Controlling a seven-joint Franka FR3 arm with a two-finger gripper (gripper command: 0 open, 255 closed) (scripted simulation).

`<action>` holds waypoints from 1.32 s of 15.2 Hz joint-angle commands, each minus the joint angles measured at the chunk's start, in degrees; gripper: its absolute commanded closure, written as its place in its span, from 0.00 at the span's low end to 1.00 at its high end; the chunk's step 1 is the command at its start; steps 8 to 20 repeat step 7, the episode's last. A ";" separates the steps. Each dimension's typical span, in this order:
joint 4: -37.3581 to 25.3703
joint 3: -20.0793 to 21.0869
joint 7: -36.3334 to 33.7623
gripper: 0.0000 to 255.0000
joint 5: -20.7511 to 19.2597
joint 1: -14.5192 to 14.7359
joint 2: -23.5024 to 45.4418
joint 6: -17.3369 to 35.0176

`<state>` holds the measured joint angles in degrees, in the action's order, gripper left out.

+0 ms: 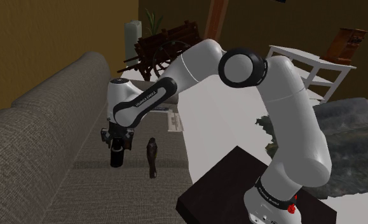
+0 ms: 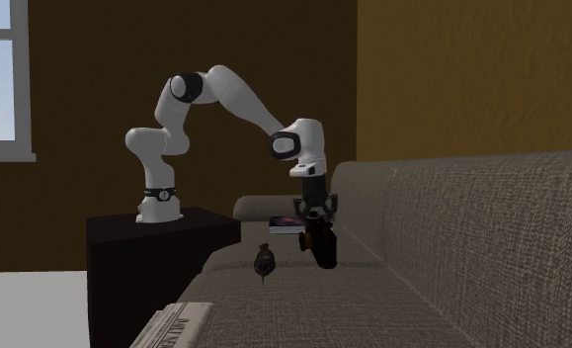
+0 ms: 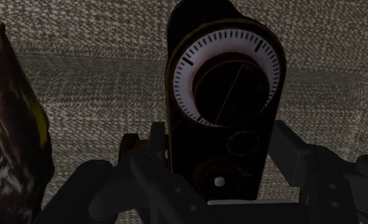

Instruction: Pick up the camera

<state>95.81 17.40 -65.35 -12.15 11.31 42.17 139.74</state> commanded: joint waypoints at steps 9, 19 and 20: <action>0.36 0.92 0.41 1.00 0.95 -0.69 -3.41 -2.94; 0.36 0.92 0.41 1.00 0.95 -0.69 -3.41 -2.94; 0.36 0.92 0.41 1.00 0.95 -0.69 -3.41 -2.94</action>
